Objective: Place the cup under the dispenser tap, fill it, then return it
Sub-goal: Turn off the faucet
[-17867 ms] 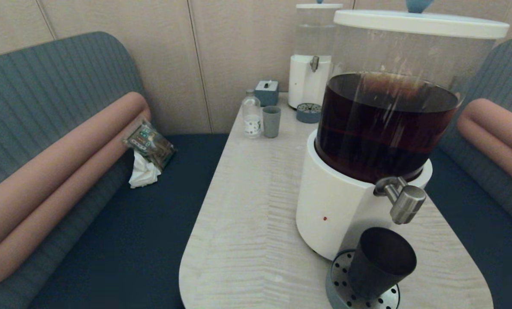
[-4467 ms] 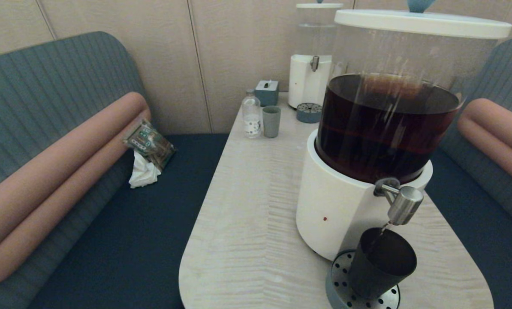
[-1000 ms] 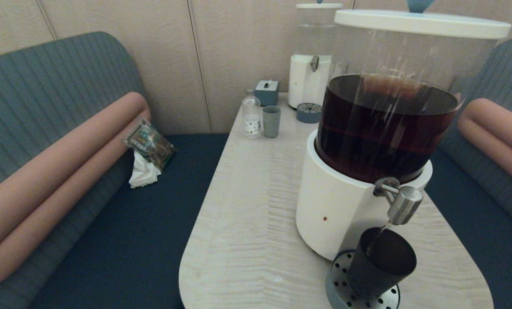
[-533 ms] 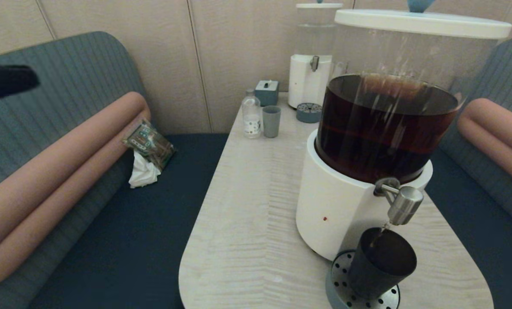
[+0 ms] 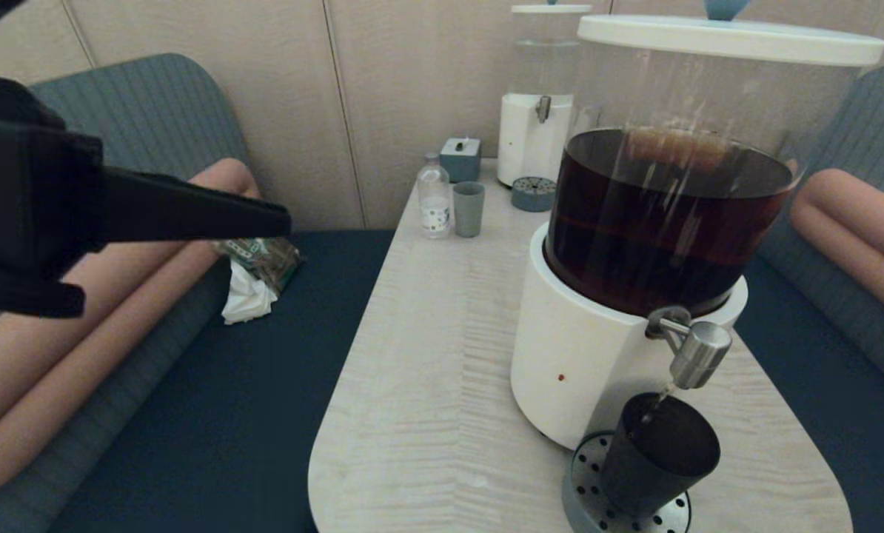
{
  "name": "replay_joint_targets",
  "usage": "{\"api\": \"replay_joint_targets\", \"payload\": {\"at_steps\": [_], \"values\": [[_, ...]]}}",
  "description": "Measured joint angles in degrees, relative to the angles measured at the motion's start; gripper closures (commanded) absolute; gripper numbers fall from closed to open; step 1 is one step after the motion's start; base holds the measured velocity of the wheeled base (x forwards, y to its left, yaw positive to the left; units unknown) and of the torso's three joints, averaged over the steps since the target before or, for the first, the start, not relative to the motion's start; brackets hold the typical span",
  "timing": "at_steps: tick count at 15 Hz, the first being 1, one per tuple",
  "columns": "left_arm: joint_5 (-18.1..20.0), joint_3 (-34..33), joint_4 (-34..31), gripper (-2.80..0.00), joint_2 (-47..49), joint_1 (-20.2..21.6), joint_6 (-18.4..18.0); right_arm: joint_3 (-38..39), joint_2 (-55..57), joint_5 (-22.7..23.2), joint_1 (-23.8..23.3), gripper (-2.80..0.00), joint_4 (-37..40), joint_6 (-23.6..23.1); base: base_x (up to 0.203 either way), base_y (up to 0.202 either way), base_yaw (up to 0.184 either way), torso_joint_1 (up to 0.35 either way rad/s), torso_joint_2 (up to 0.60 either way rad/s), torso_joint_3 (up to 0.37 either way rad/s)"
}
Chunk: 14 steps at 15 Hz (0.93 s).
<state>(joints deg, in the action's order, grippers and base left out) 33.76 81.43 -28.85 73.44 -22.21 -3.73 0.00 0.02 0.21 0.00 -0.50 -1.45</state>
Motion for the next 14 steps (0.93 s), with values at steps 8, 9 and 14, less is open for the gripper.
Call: {"api": "replay_joint_targets", "payload": {"at_steps": [8,9,14], "values": [[-11.5,0.8,-6.4,0.00,6.8,-9.5,-26.9,0.0,0.0,0.0,0.0,0.00,0.0,0.0,0.000,0.000,0.000,0.000,0.00,0.000],[-12.7,0.7,-4.5,0.00,7.6,-11.4,-26.7,0.0,0.0,0.0,0.0,0.00,0.0,0.0,0.000,0.000,0.000,0.000,0.00,0.000],[-17.1,0.6,-0.7,0.00,11.0,-20.4,-26.0,0.0,0.0,0.0,0.0,0.00,0.0,0.0,0.000,0.000,0.000,0.000,0.00,0.000]]}}
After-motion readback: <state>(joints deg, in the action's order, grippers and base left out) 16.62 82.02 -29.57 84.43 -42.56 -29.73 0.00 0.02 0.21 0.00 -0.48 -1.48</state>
